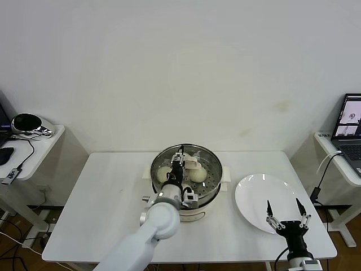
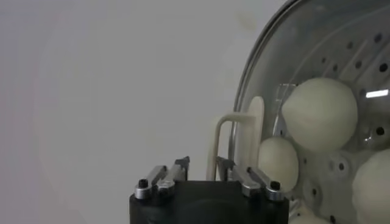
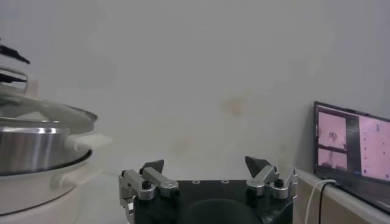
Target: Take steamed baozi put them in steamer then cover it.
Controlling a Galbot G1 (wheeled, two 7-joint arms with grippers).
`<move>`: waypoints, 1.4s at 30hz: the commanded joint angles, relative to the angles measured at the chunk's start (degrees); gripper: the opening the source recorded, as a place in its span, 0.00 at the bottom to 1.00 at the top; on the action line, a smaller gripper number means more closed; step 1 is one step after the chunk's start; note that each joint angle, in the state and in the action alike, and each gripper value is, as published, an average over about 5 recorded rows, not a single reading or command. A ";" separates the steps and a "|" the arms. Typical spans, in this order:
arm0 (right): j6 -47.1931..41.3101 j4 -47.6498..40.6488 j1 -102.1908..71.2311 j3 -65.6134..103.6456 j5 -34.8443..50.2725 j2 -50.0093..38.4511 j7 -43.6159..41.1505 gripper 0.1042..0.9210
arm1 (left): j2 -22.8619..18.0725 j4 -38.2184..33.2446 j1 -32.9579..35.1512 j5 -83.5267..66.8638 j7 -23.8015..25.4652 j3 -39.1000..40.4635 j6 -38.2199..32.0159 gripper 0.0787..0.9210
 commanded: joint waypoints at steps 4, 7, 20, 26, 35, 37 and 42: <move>-0.03 0.21 -0.09 -0.52 -0.29 -0.04 0.00 0.88 | 8.96 -22.95 19.93 -15.48 -5.94 -10.24 -3.65 0.68; -0.03 0.44 -0.25 -1.01 -0.32 -0.04 0.00 0.88 | 10.73 -28.02 27.75 -30.54 -14.92 -17.50 -8.22 0.78; 0.07 0.88 -6.48 -6.11 2.74 -4.28 -0.97 0.88 | 5.64 -25.03 57.80 -80.71 -31.48 -38.58 -36.20 0.88; 1.60 -1.05 -9.14 -9.76 2.84 -4.53 -1.80 0.88 | 2.51 -20.97 63.18 -81.71 -31.14 -38.49 -40.92 0.88; 2.85 -1.60 -9.23 -11.39 1.33 -3.48 -1.55 0.88 | 2.51 -17.04 63.61 -82.46 -24.71 -39.37 -43.51 0.88; 2.92 -1.54 -9.38 -11.61 1.35 -3.27 -1.51 0.88 | 2.53 -17.04 63.41 -82.26 -24.56 -39.50 -43.26 0.88; 1.93 -0.89 -9.48 -12.14 1.97 -2.61 -1.04 0.88 | 2.85 -16.78 62.50 -82.20 -24.26 -40.46 -42.45 0.88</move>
